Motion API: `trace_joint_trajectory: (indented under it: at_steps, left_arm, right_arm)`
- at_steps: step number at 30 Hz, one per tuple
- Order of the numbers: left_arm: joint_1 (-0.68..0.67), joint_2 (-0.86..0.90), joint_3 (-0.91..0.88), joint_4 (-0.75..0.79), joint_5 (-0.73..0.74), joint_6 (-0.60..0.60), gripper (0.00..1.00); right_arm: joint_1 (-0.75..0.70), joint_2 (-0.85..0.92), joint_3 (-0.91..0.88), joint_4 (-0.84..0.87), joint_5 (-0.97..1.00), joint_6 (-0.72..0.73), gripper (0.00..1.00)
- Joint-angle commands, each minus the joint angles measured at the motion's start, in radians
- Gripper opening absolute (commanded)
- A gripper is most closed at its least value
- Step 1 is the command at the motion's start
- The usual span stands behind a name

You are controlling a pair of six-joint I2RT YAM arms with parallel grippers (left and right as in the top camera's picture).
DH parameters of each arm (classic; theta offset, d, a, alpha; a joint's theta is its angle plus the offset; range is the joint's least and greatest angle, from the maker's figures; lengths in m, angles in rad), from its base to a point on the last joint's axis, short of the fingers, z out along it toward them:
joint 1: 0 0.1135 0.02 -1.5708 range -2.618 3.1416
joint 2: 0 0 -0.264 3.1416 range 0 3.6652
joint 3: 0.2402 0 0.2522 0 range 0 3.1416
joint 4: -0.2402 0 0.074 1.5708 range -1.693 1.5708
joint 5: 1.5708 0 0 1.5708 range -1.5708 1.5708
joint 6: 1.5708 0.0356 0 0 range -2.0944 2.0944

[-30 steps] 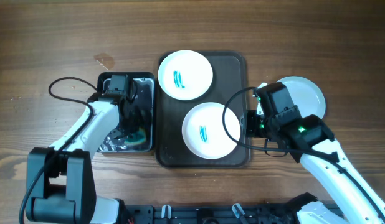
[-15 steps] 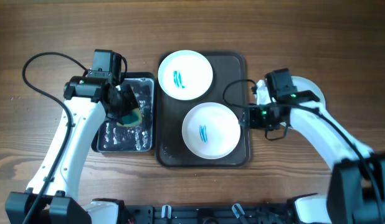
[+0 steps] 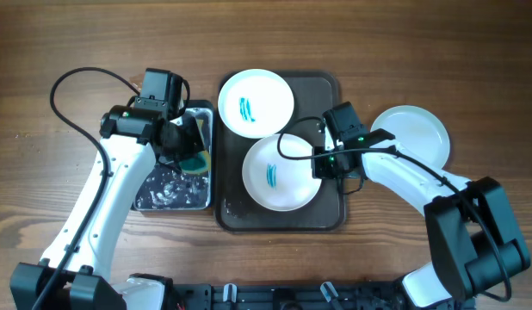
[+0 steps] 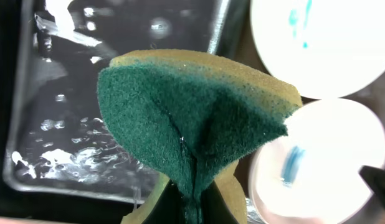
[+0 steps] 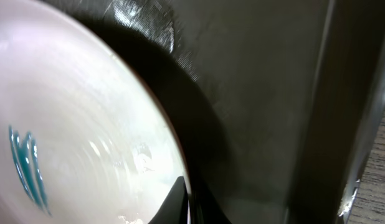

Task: Clean dirty plates on tray and stack at the side
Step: 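Grasp sponge in tin with left gripper and move it over the plate, then scrub the plate with the sponge while right gripper holds its rim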

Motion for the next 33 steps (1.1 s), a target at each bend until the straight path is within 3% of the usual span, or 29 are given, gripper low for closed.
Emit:
trace_joint_trajectory:
  at_steps: [1,7,14,17,21,29,33]
  left_arm:
    - [-0.014,-0.006,0.013,0.048,0.175,0.004,0.04]
    - [-0.184,0.069,-0.045,0.22,0.205,-0.018,0.04]
    - [-0.404,0.275,-0.086,0.481,0.255,-0.188,0.04]
    - [-0.451,0.349,-0.086,0.521,0.252,-0.258,0.04]
    - [-0.451,0.431,-0.086,0.467,0.133,-0.325,0.04]
    - [-0.353,0.44,-0.055,0.233,-0.187,-0.325,0.04]
    - [-0.324,0.44,-0.055,0.244,-0.158,-0.307,0.04]
  right_arm:
    - [-0.002,0.014,-0.007,0.029,0.042,0.085,0.04]
    - [-0.002,0.014,-0.007,0.013,0.039,0.016,0.04]
    - [-0.002,0.014,-0.007,0.0,0.039,0.016,0.04]
    - [-0.002,0.014,-0.007,-0.002,0.039,0.016,0.04]
    - [-0.002,0.014,-0.007,-0.008,0.039,0.017,0.04]
    - [-0.002,0.014,-0.007,-0.013,0.035,0.016,0.04]
    - [-0.002,0.014,-0.007,-0.015,0.036,0.015,0.04]
